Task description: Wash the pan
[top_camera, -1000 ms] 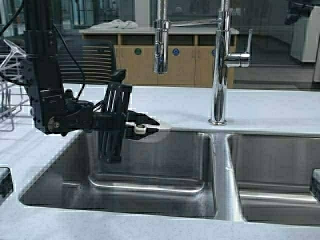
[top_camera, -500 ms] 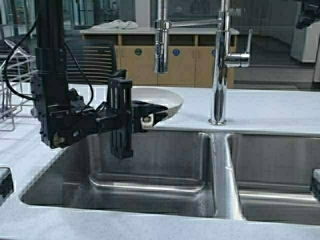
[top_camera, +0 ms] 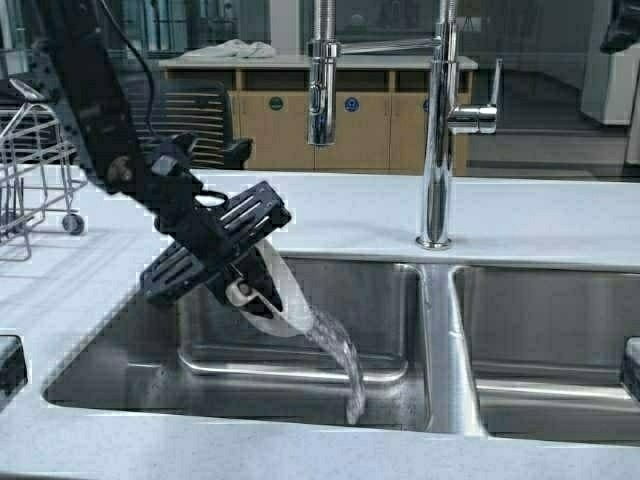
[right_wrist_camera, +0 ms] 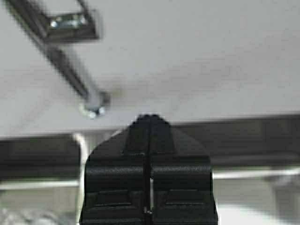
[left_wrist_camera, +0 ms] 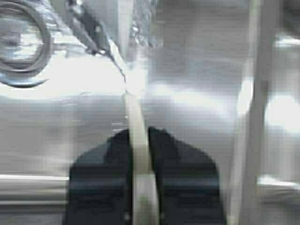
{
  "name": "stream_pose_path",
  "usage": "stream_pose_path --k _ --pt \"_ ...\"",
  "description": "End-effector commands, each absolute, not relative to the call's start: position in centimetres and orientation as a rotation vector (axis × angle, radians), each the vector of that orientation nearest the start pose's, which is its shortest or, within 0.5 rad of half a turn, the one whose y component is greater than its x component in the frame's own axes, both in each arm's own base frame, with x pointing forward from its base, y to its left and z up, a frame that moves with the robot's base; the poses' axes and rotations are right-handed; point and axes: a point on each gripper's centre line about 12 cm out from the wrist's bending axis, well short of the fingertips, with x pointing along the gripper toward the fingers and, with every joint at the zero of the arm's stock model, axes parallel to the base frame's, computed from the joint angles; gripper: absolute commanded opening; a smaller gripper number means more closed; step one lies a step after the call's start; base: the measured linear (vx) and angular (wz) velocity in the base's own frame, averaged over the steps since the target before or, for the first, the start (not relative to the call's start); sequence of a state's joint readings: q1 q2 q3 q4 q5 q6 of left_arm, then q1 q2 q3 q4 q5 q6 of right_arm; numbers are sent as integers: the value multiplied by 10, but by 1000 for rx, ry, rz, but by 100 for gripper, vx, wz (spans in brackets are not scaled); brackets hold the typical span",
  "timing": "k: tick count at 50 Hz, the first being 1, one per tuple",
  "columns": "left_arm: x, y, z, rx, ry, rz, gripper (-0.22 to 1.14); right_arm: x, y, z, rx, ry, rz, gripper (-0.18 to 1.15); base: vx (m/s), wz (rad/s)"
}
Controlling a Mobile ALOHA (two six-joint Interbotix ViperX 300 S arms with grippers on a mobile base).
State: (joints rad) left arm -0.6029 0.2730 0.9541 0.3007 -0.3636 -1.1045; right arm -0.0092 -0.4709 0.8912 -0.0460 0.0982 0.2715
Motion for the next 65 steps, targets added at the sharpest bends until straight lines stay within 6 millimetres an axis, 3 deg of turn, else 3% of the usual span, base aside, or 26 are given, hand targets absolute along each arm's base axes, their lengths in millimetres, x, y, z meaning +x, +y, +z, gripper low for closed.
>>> stream_pose_path --k 1,11,22,29,35,44,49,57,65 --pt "273 -182 66 -208 1133 -173 3 295 -3 249 233 472 -66 5 -1 1" --pt "292 -185 113 93 1126 -183 3 294 -2 249 250 469 -69 5 -1 1" --pt "289 -187 153 498 1080 -74 3 293 -2 251 255 450 -67 5 -1 2" --pt "285 -195 167 637 987 -5 3 293 -2 252 261 446 -67 5 -1 1" --pt "278 -200 160 673 965 2 3 293 -2 252 263 446 -67 5 -1 1" --pt "268 -197 100 748 1082 -11 3 293 -2 252 263 441 -67 5 0 0" --pt "267 -196 95 757 1092 -2 3 292 -2 251 263 446 -67 5 0 0" --pt "279 -196 141 738 945 -23 3 292 -2 251 263 444 -67 5 -1 -1" --pt "290 -165 190 762 872 20 3 292 -2 250 264 447 -66 5 0 0"
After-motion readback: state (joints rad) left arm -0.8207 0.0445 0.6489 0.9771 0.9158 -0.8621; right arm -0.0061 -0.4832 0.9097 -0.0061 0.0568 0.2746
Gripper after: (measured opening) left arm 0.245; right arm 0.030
